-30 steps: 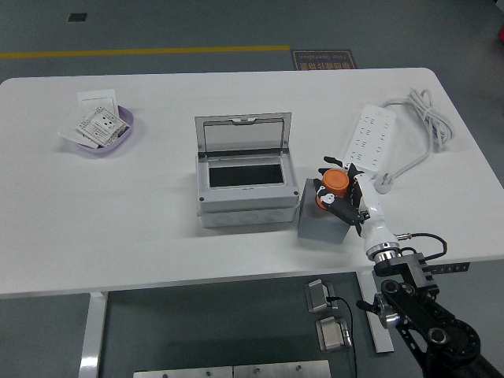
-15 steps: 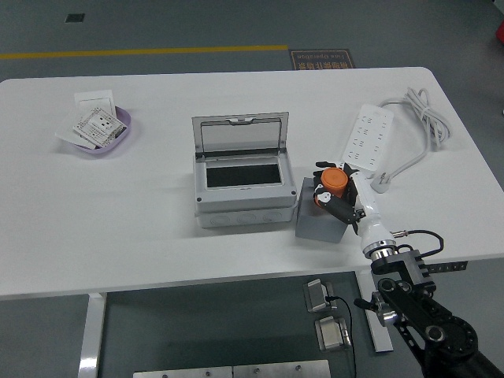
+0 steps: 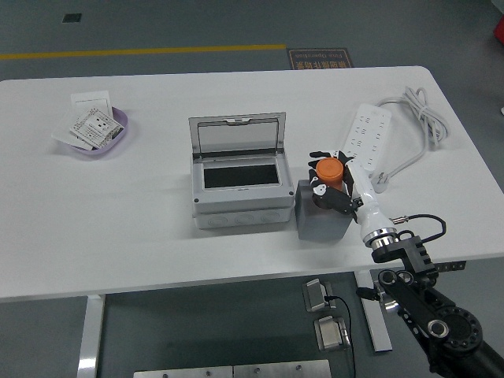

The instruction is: Pick up the cylinder from the cube,place it in the box,flap close box

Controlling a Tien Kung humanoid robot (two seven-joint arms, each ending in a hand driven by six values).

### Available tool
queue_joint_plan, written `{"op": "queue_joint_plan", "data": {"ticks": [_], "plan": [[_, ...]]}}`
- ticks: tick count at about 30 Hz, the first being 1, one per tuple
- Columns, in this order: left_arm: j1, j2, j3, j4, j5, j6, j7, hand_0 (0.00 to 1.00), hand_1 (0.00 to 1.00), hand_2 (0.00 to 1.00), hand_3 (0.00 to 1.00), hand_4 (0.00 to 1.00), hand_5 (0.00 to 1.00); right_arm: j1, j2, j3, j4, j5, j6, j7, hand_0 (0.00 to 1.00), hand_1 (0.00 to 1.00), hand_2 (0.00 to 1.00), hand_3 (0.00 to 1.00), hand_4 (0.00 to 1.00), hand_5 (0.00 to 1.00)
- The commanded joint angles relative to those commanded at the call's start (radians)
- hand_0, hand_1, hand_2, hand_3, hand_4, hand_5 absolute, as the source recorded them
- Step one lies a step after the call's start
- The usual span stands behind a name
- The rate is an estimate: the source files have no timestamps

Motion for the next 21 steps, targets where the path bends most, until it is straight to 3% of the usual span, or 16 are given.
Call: {"op": "queue_joint_plan", "data": {"ticks": [7,8,14,19,20,21], "plan": [[0.0,-0.001,-0.006,0.0,0.007,-0.001,0.001,0.643,0.693,0.67,0.684,0.771,0.509,0.003,-0.007,-0.006,0.014,-0.033,-0.006,-0.015,0.747,0.649,0.604,0.523,0.085,0.002],[0.0,-0.001,-0.006,0.0,0.008,-0.001,0.001,0.643,0.692,0.669,0.682,0.77,0.508,0.006,-0.008,-0.009,0.019,-0.05,-0.009,-0.025,0.744,0.645,0.603,0.515,0.125,0.002],[0.001,-0.002,-0.013,0.0,0.014,-0.001,0.002,0.643,0.692,0.669,0.68,0.77,0.509,0.047,-0.028,-0.049,0.054,-0.186,-0.014,-0.125,0.734,0.641,0.59,0.514,0.156,0.002],[0.001,-0.001,-0.016,0.0,0.016,-0.001,0.004,0.643,0.692,0.669,0.68,0.77,0.509,0.13,-0.041,-0.121,0.051,-0.308,0.005,-0.213,0.734,0.641,0.59,0.514,0.156,0.002],[0.001,0.0,-0.016,0.0,0.016,-0.001,0.004,0.643,0.692,0.667,0.679,0.77,0.511,0.151,-0.042,-0.14,0.045,-0.335,0.013,-0.233,0.268,0.285,0.417,0.406,0.192,0.002],[0.0,0.0,-0.017,0.0,0.017,-0.002,0.005,0.643,0.692,0.667,0.679,0.77,0.511,0.169,-0.043,-0.157,0.039,-0.357,0.023,-0.25,0.268,0.285,0.417,0.406,0.192,0.002]]}}
